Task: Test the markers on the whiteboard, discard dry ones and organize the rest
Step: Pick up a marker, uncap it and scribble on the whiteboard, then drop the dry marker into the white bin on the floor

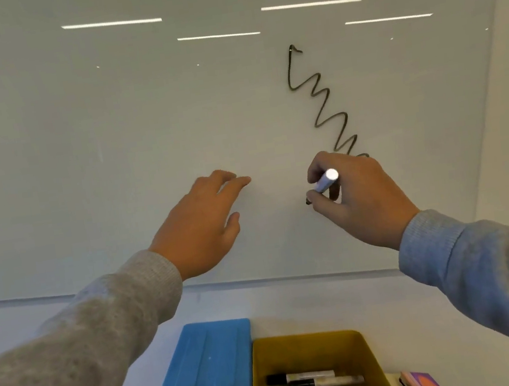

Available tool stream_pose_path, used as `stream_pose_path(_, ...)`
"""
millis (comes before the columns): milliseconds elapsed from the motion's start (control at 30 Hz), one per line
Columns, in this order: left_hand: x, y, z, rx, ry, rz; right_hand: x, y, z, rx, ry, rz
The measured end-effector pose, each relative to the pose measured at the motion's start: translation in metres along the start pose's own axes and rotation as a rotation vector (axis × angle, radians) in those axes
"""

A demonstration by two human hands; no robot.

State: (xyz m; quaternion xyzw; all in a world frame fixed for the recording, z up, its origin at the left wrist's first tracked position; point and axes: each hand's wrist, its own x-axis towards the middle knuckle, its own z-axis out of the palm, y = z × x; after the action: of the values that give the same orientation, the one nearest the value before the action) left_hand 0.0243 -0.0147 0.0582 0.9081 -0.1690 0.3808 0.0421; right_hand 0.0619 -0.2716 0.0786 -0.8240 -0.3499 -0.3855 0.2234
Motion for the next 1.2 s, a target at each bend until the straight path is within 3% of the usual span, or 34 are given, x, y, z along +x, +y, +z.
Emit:
stream_pose_path(167, -0.029, 0.013, -0.002, -0.231, -0.232, -0.083, -0.018, -0.02, 0.009, 0.386, 0.1, 0.231)
stream_pose_path(367, -0.074, 0.044, 0.02, -0.599, -0.365, -0.21, -0.059, -0.04, 0.041, 0.446, 0.067, 0.364)
stream_pose_path(567, -0.109, 0.074, 0.045, -1.017, -0.436, -0.567, -0.113, -0.053, 0.068, 0.596, 0.055, 0.533)
stream_pose_path(667, -0.125, 0.088, 0.061, -1.253, -0.247, -0.771, -0.136, -0.057, 0.078, 0.653, 0.01, 0.593)
stream_pose_path(800, -0.136, 0.1, 0.073, -1.367, -0.007, -0.915, -0.151, -0.064, 0.086, 0.711, -0.063, 0.603)
stream_pose_path(1200, -0.135, 0.067, 0.05, -1.209, 0.191, -0.806, -0.147, -0.08, 0.111, 0.782, -0.312, 0.536)
